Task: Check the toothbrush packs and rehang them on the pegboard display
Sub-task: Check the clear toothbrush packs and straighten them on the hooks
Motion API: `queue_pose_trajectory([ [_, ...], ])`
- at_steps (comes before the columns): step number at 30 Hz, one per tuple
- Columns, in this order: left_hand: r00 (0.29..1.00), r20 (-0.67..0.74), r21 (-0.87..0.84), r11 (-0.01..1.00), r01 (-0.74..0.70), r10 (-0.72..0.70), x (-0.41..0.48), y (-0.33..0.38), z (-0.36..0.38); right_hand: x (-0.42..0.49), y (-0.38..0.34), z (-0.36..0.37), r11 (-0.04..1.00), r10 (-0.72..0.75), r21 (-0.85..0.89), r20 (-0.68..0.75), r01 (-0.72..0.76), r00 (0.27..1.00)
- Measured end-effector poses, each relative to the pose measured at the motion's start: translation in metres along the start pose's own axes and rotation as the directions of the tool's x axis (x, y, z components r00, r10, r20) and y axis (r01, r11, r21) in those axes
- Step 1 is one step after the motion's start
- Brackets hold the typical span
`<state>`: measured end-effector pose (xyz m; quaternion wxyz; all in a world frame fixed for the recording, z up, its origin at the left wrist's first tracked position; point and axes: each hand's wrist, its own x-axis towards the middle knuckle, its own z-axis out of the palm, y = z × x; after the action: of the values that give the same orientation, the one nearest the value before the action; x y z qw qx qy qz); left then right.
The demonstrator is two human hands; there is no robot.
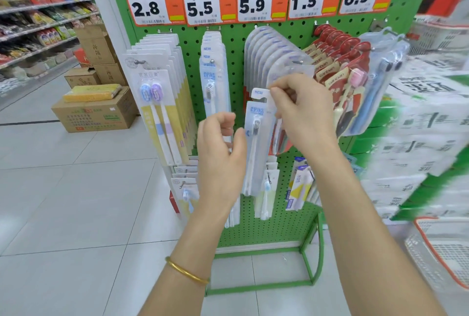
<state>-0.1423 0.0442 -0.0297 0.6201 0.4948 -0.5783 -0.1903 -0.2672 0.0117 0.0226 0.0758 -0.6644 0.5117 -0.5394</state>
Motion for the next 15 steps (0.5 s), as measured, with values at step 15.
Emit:
queue_pose_trajectory([
  [15, 0.764, 0.484, -0.144, 0.823, 0.550, -0.426, -0.074, -0.033, 0.076, -0.126, 0.098, -0.045, 0.804, 0.563, 0.128, 0.154, -0.581, 0.812],
])
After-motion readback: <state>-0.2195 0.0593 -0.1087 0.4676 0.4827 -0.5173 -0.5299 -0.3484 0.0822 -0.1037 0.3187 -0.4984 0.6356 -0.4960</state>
